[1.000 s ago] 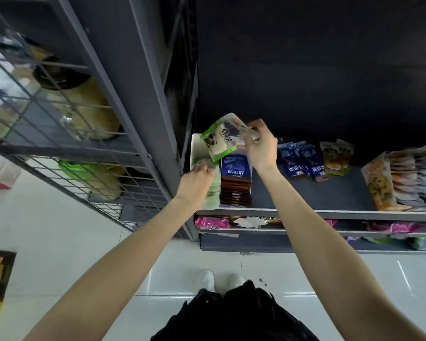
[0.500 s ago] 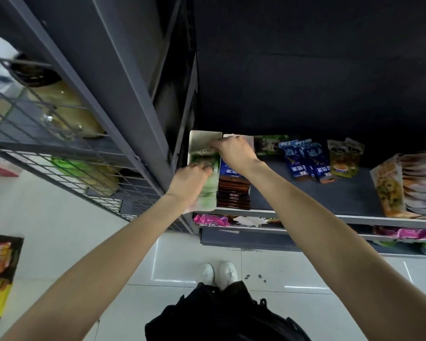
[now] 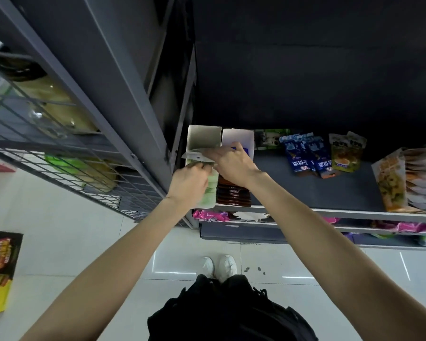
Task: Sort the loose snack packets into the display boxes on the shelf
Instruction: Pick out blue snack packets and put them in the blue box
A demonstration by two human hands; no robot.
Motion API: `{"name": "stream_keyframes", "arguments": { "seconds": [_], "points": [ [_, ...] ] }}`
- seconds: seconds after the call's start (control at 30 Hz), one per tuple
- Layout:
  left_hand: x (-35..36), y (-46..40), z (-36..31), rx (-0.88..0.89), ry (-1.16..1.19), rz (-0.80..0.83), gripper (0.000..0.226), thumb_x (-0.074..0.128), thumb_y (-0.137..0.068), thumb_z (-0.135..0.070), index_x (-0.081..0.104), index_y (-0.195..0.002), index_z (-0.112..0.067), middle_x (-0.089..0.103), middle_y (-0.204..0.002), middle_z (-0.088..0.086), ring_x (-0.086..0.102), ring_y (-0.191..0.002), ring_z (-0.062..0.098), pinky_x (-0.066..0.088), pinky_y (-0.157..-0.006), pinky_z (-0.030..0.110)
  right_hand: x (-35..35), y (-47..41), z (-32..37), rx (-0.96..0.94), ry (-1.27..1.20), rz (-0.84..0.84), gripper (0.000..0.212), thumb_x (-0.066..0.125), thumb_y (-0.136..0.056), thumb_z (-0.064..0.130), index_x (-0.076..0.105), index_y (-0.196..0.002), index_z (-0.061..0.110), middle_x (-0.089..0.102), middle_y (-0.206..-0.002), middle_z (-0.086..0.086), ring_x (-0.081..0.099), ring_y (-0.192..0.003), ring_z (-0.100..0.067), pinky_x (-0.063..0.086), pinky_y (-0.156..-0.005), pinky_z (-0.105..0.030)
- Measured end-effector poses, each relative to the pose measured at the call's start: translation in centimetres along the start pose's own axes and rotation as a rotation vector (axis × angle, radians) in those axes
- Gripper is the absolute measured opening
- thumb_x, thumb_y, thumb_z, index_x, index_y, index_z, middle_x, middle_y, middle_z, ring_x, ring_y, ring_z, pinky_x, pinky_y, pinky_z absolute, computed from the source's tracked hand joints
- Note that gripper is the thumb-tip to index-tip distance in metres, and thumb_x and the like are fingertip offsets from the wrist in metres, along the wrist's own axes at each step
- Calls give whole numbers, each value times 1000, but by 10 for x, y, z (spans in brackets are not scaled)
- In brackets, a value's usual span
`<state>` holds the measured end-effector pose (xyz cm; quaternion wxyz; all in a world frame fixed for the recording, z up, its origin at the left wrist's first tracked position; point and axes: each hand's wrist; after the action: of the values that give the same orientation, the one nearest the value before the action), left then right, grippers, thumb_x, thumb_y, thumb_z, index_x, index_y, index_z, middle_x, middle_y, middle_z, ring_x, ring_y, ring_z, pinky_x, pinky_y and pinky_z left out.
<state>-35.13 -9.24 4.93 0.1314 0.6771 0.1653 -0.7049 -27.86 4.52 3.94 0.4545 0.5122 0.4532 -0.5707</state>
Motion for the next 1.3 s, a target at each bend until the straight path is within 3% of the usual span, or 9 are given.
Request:
{"name": "stream_keyframes", "arguments": {
  "seconds": [0.07,0.13,0.37,0.57,0.7,0.83,0.97,1.1,1.3],
  "points": [
    [3,2,-1,-37,162,-60,13,61,-85,-23,68,-96,-19,70,-89,0,67,-76,22,50,-54,30,-1,11,-2,16,-65,-24,58,60,-77,2,53,-132,16,59,-129,-5,56,-116,-25,37,-96,-44],
    [-3,3,-6,-31,292,-111,16,58,-86,-29,67,-97,-21,71,-91,-3,67,-77,20,53,-58,31,-5,22,-6,84,-133,-75,53,59,-78,1,55,-130,13,58,-129,-8,53,-118,-29,39,-98,-45],
    [-33,8,-60,0,808,-263,17,53,-87,-35,64,-92,-23,58,-65,-11,53,-61,4,40,-57,18,-15,113,-39,401,-313,-176,26,54,-91,9,67,-112,15,71,-102,-5,67,-88,-27,53,-73,-35],
    [-21,-20,-133,-6,968,-60,15,59,-88,-20,58,-103,-19,56,-74,-9,53,-65,7,45,-64,23,2,202,-114,641,-401,-233,22,58,-86,6,69,-104,14,73,-88,-3,69,-77,-27,50,-67,-28],
    [18,-62,-193,-166,965,169,33,59,-90,-23,51,-121,-19,60,-111,-3,57,-93,10,46,-84,27,23,232,-175,715,-402,-115,33,52,-89,6,64,-118,14,67,-111,-12,63,-96,-33,49,-78,-36],
    [65,-98,-244,-300,937,240,39,61,-88,-23,50,-125,-17,59,-123,0,57,-104,13,43,-90,27,51,241,-229,630,-387,35,42,50,-90,7,52,-131,13,51,-135,-10,53,-117,-31,45,-93,-37],
    [93,-121,-286,-237,835,252,38,58,-90,-19,51,-127,-15,57,-127,0,55,-112,15,43,-96,31,83,237,-267,529,-361,224,54,48,-95,17,31,-145,8,28,-152,-10,27,-139,-25,24,-113,-34],
    [102,-135,-319,-160,684,274,45,56,-90,-18,46,-133,-14,49,-136,5,48,-122,21,39,-100,32,97,257,-267,391,-286,377,53,37,-99,22,24,-147,6,16,-157,-6,16,-143,-21,9,-116,-35],
    [114,-154,-343,75,163,461,56,51,-93,-30,32,-144,-18,30,-151,4,29,-136,26,27,-111,39,98,284,-271,343,-265,225,42,39,-98,28,41,-139,17,38,-146,0,34,-133,-19,19,-113,-35]
  ]
}}
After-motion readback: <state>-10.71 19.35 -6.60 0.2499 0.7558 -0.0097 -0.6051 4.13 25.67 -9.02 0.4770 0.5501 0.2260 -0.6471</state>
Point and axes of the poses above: each hand's wrist, its own y-axis away from the middle knuckle, its own x-axis out of the palm, z = x × y
